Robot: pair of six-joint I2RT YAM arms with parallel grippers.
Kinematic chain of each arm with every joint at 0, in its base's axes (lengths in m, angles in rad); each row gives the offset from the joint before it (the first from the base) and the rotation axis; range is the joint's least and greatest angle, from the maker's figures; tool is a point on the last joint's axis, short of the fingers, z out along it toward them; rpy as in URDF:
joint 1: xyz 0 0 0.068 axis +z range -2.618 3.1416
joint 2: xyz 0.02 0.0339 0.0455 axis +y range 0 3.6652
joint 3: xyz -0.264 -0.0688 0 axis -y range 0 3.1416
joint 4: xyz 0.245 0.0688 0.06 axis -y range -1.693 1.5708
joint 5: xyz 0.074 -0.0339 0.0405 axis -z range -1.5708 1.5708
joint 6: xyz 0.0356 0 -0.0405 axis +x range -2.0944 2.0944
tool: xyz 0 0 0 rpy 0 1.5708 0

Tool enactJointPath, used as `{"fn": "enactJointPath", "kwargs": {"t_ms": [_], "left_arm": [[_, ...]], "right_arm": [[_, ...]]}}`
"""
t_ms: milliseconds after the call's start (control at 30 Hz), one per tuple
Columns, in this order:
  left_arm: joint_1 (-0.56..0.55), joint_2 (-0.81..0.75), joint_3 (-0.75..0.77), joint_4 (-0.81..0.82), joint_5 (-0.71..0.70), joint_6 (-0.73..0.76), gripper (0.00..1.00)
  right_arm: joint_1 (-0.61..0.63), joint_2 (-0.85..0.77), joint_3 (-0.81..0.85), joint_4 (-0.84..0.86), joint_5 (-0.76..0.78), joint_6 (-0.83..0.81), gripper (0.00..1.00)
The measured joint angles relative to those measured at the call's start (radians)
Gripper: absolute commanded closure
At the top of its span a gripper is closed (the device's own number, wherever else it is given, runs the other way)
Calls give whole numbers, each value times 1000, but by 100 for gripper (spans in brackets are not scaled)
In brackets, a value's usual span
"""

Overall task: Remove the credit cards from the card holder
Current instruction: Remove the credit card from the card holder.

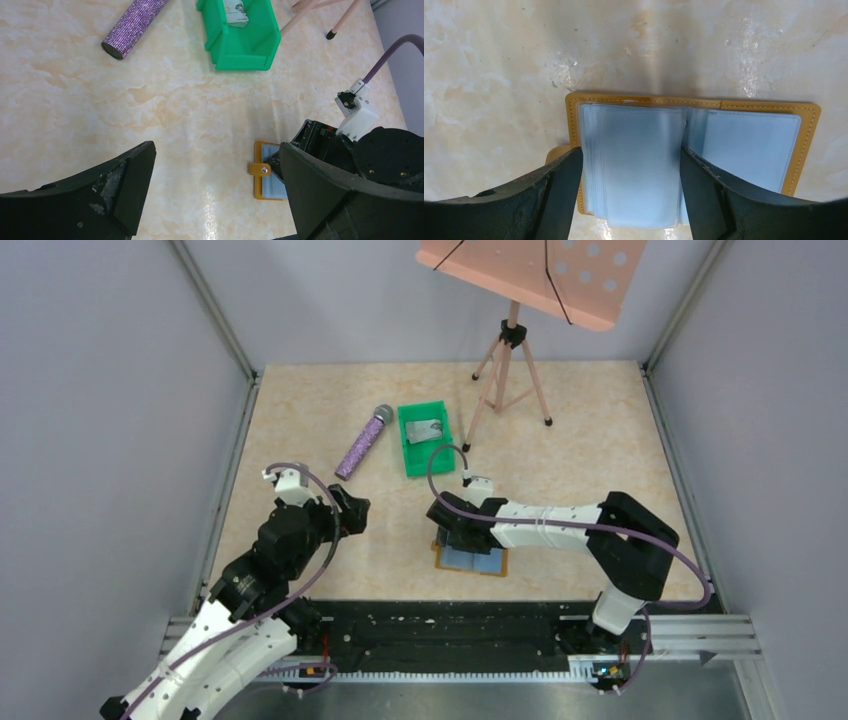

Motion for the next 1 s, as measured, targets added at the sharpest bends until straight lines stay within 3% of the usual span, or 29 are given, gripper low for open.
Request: {"fn": "enactJointPath", "kwargs": {"t_ms": [500, 1000], "left_arm": [[0, -6, -13, 0, 13, 6, 1], [0, -1, -43, 22, 66, -32, 4]], "right_arm": [[7, 29, 30, -48, 39, -8, 44], [7, 24, 11, 36, 23, -82, 58]]}}
